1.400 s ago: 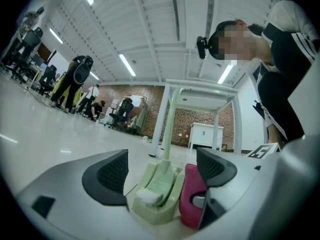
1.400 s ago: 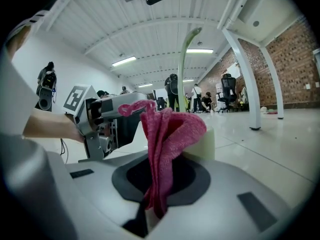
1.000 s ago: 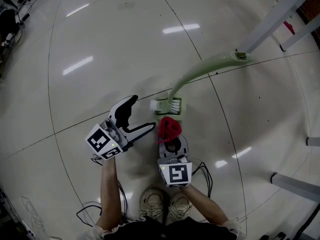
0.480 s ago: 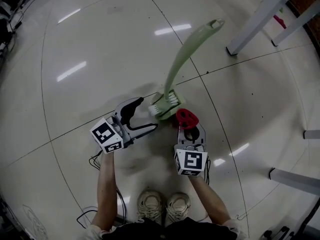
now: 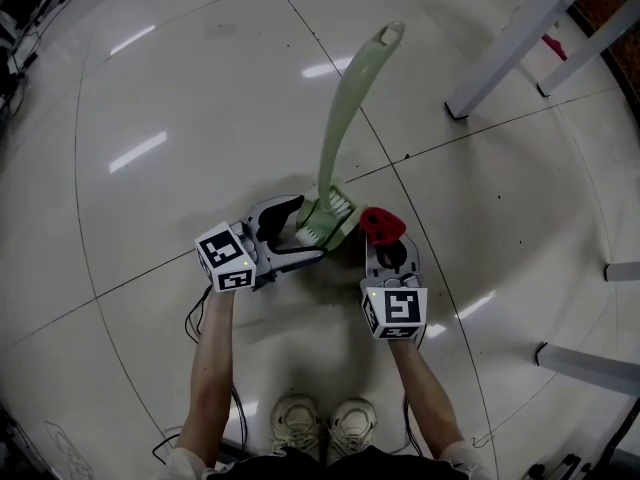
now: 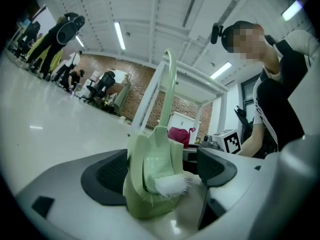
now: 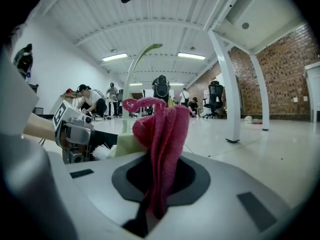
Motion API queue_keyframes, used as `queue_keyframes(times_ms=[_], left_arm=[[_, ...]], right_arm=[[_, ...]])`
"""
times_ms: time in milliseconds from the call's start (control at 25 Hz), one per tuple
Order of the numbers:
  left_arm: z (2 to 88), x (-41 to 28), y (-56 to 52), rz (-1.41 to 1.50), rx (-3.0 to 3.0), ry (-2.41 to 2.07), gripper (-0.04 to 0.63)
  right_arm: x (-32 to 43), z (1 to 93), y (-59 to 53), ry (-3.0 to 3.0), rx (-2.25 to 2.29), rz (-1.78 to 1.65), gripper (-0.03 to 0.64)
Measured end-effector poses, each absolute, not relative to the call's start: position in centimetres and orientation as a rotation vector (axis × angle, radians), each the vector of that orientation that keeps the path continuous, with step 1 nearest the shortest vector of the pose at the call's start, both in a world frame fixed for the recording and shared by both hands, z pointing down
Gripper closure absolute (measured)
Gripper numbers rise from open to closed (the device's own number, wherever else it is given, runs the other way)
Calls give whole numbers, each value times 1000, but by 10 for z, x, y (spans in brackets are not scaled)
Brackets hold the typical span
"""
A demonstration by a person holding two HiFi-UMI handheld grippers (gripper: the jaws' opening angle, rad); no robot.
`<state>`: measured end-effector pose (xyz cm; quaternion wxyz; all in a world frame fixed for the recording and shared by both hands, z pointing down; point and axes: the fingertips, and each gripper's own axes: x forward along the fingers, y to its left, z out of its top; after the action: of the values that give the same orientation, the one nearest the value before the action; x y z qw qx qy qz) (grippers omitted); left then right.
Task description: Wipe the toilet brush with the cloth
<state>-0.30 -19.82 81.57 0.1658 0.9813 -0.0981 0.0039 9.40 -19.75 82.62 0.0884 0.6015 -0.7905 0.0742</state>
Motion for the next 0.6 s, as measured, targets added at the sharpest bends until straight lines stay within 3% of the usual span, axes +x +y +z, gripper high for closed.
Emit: queue_keyframes(times_ms=[600], left_arm=[[817, -12, -145, 93, 2814, -250, 184]], right_arm=[[76, 833, -220, -2617, 1440, 264, 586]])
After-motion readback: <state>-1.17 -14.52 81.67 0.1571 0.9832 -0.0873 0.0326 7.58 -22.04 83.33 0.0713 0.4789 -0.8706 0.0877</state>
